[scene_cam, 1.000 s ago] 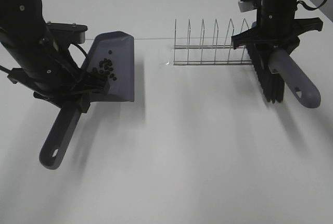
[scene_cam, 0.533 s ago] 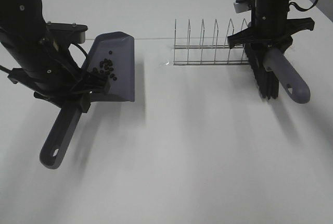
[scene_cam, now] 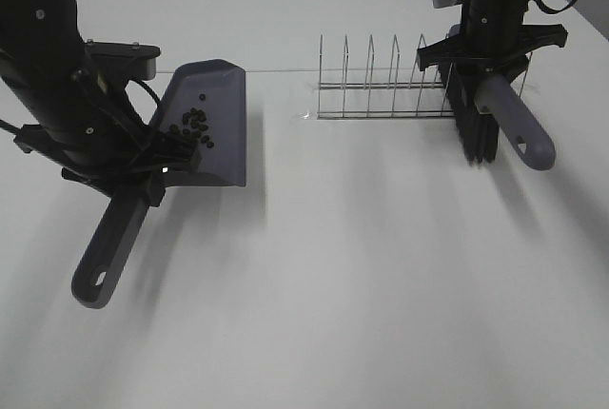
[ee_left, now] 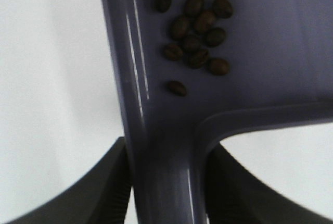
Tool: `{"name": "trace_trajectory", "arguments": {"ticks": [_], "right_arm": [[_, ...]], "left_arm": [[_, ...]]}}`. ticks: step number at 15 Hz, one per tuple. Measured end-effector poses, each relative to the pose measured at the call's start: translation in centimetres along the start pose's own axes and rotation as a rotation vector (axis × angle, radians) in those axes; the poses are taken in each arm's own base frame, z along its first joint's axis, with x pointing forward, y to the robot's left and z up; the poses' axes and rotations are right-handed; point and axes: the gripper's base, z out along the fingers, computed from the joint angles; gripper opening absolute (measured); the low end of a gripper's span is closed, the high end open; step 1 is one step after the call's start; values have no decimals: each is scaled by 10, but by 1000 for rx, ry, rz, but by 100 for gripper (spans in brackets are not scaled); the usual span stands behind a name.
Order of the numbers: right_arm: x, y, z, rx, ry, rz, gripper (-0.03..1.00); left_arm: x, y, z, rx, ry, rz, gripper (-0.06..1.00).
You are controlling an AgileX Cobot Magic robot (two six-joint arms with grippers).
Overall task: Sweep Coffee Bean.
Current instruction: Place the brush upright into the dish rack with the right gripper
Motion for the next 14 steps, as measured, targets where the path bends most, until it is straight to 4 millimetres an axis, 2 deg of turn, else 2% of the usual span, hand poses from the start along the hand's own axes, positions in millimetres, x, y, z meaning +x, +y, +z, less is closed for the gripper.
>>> {"name": "trace_trajectory", "arguments": {"ticks": [2, 6, 10, 14], "right_arm": [[-4, -6, 2, -43, -24, 9, 35], [-5, -5, 2, -57, -39, 14, 36], [-7, -4, 1, -75, -56, 21, 66], [-9, -4, -14, -92, -84, 30, 70]], "left_arm": [[0, -1, 0, 7, 0, -9, 39], [0, -1, 0, 10, -4, -10, 39], [-1, -1, 0, 13, -15, -10, 39], [-1, -2, 0, 15, -17, -9, 39]]}}
